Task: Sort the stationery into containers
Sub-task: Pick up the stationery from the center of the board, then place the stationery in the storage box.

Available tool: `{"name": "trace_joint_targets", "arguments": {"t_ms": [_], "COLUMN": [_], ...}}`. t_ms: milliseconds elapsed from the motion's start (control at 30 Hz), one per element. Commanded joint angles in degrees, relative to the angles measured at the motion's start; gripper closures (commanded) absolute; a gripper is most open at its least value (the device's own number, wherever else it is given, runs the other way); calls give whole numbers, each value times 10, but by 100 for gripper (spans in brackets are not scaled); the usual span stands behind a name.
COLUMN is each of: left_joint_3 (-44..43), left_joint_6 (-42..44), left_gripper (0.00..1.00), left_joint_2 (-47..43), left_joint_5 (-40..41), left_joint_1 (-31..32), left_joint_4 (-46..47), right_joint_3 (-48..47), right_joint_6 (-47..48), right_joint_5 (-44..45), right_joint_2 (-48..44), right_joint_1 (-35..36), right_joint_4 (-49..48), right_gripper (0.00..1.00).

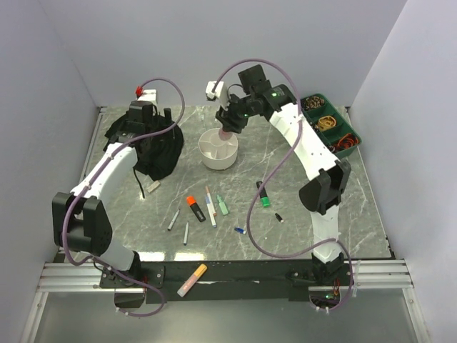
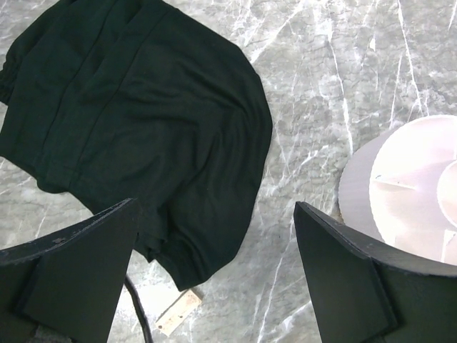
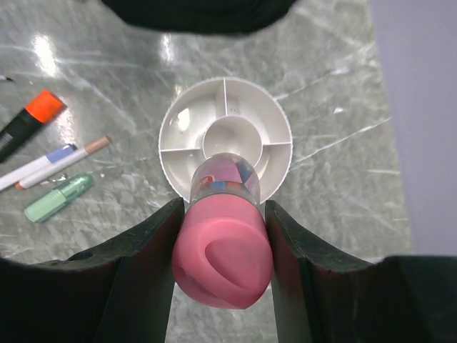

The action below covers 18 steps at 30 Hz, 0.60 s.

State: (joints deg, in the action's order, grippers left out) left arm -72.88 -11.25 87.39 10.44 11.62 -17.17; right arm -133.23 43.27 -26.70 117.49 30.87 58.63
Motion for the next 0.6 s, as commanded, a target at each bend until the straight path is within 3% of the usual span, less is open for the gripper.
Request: {"name": "trace_joint_targets", "arguments": {"t_ms": [0, 100, 200, 567], "left_joint_3": [13, 25, 32, 26], "left_joint_6": [2, -1, -5, -23], "left_gripper": [5, 5, 5, 5], "left_joint_2": [-31, -35, -36, -22], "left_joint_5": [6, 5, 0, -10], "left_joint_1": [-3, -3, -3, -12], "left_joint_4": [17, 21, 18, 18], "right_joint_3": [-26, -27, -61, -36], "right_joint_6": [-19, -42, -52, -37], "right_joint_5": [23, 24, 29, 24], "right_joint_2": [22, 30, 57, 77], "right_joint_1": [3, 3, 8, 14], "right_joint_4": [-40, -83, -80, -72], "right_gripper": [100, 100, 100, 100]}}
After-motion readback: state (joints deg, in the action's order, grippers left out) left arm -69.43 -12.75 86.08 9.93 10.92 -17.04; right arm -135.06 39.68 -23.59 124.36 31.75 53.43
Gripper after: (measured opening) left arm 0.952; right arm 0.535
